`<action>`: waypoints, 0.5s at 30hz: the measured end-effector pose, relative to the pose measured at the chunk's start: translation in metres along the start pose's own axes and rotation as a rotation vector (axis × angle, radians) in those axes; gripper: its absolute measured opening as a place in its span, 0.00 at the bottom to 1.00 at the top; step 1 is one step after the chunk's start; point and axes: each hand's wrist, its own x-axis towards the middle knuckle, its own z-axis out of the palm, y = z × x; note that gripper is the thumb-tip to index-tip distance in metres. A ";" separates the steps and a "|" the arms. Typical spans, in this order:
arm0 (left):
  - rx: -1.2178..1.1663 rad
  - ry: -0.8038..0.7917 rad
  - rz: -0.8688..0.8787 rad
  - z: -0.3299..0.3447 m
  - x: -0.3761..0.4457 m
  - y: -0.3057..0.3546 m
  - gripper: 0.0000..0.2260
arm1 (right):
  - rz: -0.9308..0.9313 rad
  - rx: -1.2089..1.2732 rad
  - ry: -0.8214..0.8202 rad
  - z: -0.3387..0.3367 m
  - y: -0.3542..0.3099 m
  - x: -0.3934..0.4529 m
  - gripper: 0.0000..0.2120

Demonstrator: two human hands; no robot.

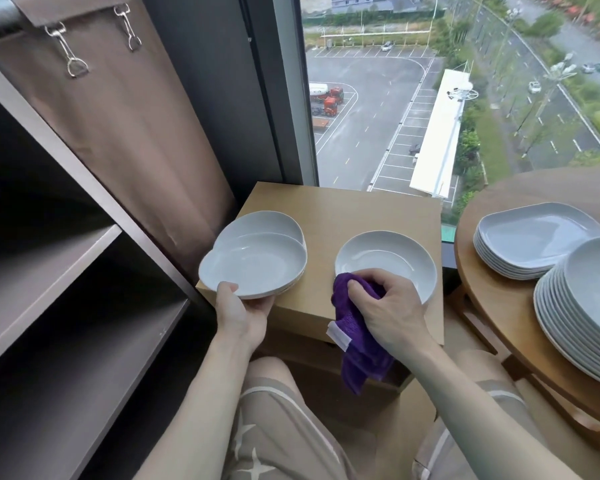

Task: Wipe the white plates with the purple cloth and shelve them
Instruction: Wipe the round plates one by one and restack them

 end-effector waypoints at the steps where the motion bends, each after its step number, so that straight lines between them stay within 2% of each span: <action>1: 0.052 0.001 -0.004 0.000 0.002 0.000 0.20 | 0.000 0.006 -0.002 0.001 0.001 0.002 0.07; 6: 0.482 0.101 0.005 -0.005 0.017 -0.002 0.16 | 0.018 0.047 0.009 0.000 0.006 0.006 0.07; 9: 0.609 0.163 0.014 -0.009 0.031 -0.001 0.16 | 0.028 0.052 0.004 -0.003 0.011 0.006 0.06; 15: 0.824 0.153 -0.011 -0.012 0.056 -0.005 0.19 | 0.071 0.073 0.015 -0.012 0.020 0.004 0.07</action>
